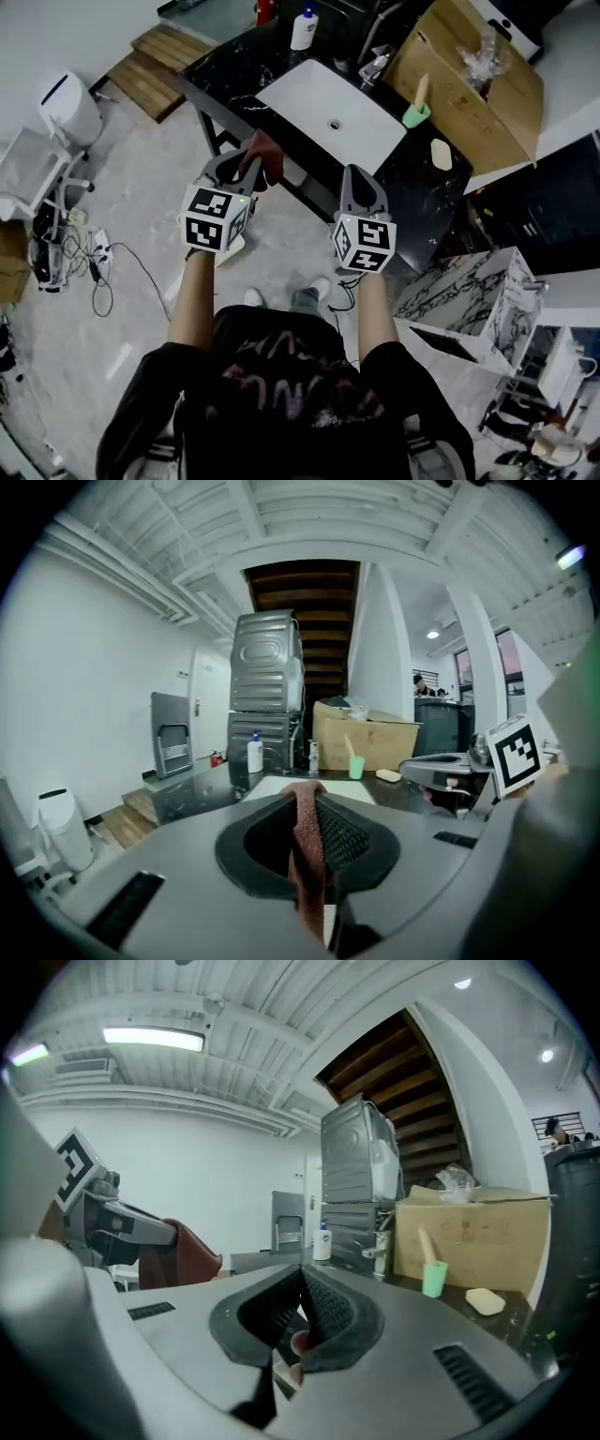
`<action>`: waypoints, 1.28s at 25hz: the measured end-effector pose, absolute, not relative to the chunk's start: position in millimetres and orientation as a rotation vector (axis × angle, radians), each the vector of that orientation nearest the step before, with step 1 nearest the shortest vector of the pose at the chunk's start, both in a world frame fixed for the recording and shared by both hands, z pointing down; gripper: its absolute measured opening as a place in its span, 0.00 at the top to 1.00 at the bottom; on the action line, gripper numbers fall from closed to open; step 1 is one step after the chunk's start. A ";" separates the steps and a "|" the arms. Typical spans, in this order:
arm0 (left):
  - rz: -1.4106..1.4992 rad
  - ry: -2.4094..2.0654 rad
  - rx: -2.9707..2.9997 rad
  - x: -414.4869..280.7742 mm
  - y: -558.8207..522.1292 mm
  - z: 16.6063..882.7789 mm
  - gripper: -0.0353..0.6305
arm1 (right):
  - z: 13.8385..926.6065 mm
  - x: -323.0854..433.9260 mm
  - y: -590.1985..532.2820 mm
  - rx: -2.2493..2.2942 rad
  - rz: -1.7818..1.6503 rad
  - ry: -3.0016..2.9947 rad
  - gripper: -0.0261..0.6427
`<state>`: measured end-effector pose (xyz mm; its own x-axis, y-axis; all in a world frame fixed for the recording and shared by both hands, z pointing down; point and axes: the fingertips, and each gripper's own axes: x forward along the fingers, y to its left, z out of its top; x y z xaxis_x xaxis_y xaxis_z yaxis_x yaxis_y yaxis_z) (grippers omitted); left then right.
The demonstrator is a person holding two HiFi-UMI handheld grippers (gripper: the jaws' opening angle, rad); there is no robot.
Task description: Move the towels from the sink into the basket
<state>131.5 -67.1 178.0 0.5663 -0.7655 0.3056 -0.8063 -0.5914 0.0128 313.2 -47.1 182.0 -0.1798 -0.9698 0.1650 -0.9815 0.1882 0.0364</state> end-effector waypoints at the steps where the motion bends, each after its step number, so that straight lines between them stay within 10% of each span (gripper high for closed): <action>1: 0.406 -1.378 2.614 108.6 -65.4 180.7 0.87 | 183.1 293.4 -50.5 1.873 0.113 -2.324 0.94; 14: 0.366 -1.802 2.196 -127.7 -24.5 214.5 0.87 | 205.5 68.6 -81.7 1.386 0.122 -2.584 0.94; 32: 0.340 -2.039 1.782 -195.6 -51.7 285.4 0.87 | 287.8 -41.2 -176.1 0.877 0.248 -2.707 0.94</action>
<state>-195.6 -51.7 285.4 -0.0991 -0.8847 0.4556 -0.9847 0.1531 0.0833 -41.2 -176.1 287.8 -0.7751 -0.5456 0.3186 -0.5943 0.8007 -0.0748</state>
